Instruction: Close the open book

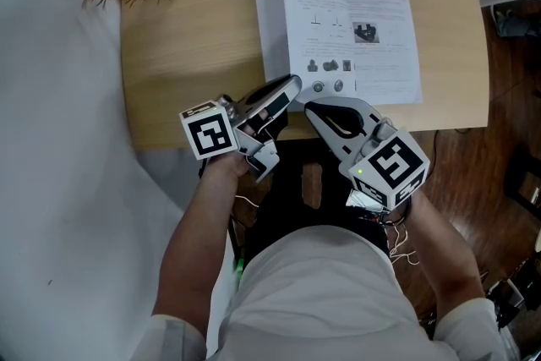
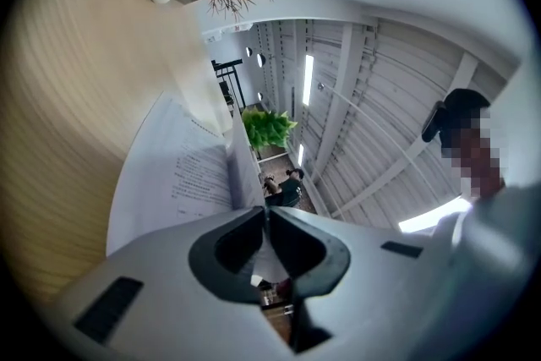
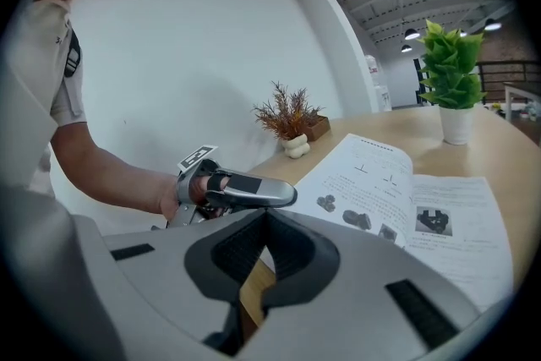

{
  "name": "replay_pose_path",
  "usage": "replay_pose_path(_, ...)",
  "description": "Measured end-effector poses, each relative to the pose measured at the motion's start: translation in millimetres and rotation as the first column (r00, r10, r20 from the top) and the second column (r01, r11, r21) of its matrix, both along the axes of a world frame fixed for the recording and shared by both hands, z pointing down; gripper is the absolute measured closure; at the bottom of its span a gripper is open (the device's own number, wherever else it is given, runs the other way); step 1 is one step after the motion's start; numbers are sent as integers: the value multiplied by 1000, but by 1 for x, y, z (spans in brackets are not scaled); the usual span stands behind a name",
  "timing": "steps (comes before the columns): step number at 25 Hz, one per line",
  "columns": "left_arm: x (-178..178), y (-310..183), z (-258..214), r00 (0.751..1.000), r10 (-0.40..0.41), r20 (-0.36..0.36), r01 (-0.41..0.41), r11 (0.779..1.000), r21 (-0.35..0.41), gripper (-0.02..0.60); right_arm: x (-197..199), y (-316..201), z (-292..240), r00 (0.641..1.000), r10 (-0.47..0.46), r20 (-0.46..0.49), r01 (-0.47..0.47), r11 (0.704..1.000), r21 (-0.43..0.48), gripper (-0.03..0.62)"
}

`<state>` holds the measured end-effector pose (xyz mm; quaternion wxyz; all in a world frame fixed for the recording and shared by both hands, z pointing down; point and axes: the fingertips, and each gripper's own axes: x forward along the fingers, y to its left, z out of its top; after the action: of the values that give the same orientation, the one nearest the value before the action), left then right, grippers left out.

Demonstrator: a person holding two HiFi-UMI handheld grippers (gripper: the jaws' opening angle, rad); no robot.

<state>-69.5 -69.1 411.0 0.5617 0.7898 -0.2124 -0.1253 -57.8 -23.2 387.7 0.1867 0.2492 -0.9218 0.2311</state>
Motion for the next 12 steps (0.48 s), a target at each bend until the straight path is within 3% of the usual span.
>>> replay_pose_path(12,4,-8,-25,1000,5,-14,-4,996,93,546,13,3,-26,999,-1,-49,7,993,120,592)
